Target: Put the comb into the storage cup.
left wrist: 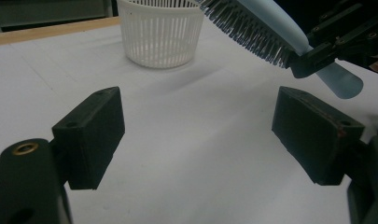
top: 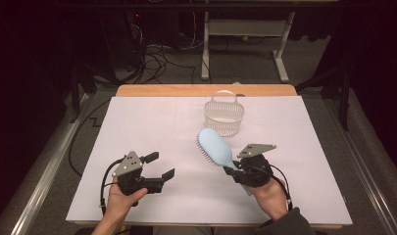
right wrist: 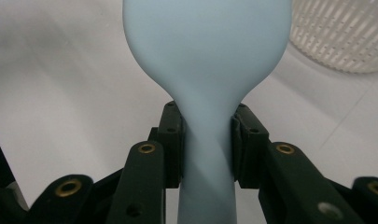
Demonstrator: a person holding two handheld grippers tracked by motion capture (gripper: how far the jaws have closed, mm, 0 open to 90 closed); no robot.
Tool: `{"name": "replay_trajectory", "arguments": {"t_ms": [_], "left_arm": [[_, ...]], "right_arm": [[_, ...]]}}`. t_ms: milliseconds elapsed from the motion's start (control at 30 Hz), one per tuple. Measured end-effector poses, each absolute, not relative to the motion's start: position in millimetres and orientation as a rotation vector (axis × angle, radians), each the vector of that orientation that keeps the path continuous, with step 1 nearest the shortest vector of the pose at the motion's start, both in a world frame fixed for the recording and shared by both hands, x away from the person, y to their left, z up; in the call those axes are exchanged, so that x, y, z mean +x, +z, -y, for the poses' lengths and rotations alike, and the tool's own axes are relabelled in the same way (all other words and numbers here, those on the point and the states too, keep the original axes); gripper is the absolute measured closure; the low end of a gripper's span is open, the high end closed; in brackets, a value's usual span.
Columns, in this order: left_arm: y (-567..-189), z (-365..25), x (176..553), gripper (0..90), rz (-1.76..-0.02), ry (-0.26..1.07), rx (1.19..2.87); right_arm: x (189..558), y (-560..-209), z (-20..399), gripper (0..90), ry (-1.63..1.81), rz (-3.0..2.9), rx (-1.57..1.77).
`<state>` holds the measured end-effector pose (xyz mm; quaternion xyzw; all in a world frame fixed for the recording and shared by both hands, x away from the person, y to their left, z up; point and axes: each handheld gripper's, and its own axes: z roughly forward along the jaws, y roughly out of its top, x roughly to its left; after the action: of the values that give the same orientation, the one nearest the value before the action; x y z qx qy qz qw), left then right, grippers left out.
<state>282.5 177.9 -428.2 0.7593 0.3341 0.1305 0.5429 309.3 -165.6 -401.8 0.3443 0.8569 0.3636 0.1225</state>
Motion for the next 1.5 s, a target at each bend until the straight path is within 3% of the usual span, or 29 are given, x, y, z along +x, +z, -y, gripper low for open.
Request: {"name": "replay_trajectory", "arguments": {"t_ms": [1500], "left_arm": [[-431.2, -137.4, 289.2, 17.3, -0.735, 0.221, 1.878]], "right_arm": [[297.9, -405.3, 125.8, 69.8, 1.113, -2.553, 0.886]]}}
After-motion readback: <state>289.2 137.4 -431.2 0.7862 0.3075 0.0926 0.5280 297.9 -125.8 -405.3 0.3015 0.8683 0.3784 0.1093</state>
